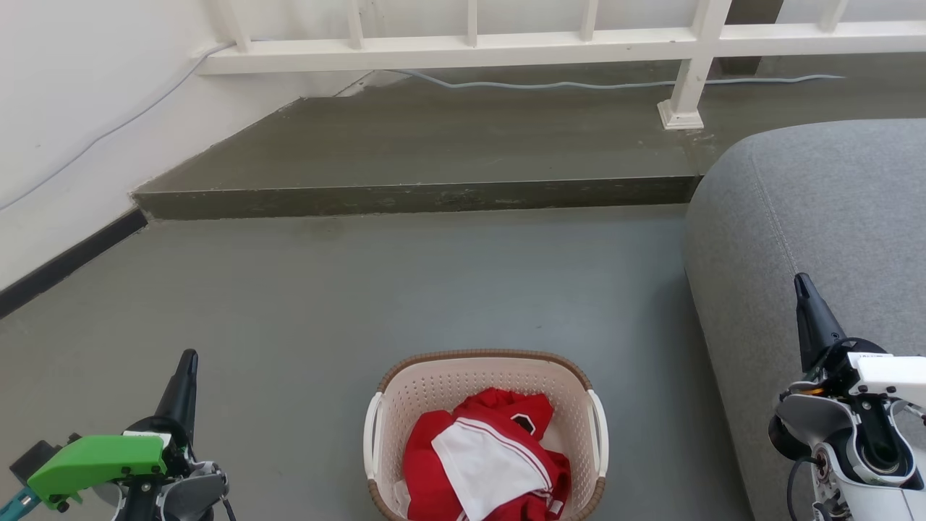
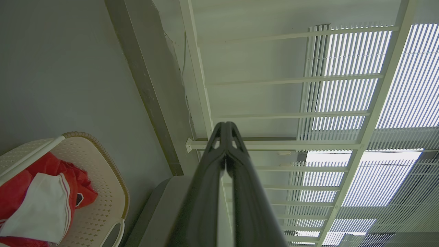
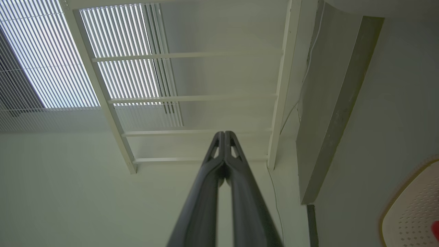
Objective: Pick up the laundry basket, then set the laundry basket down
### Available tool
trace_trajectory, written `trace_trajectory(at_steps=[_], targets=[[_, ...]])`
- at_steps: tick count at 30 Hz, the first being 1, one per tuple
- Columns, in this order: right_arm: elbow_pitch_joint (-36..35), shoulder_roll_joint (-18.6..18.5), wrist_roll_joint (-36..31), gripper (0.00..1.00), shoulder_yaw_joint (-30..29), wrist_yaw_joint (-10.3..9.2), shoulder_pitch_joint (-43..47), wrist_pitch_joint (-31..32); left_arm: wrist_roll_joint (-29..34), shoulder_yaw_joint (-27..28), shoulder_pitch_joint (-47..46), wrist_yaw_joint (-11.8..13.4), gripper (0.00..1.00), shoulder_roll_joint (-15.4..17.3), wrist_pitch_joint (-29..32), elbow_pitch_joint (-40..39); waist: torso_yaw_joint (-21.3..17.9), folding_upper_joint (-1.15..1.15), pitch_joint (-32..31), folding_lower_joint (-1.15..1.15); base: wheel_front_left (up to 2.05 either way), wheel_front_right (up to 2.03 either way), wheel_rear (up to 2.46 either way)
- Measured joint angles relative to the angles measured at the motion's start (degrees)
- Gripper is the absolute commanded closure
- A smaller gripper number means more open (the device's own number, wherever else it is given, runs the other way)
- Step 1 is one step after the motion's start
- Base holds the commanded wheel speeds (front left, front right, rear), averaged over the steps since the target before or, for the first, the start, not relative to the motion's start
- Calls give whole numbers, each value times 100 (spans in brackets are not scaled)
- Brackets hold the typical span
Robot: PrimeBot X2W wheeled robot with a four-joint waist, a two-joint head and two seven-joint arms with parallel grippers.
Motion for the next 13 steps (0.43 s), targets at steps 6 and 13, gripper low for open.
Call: trace_trajectory(at_steps=[6, 13], targets=[[0, 1, 0, 100, -1, 0, 0, 0, 0, 2, 0, 0, 100, 0, 0, 0, 0, 0, 0, 0, 0, 0, 0], [0, 2, 0, 100, -2, 0, 0, 0, 0, 3, 0, 0, 100, 0, 0, 0, 0, 0, 0, 0, 0, 0, 0]])
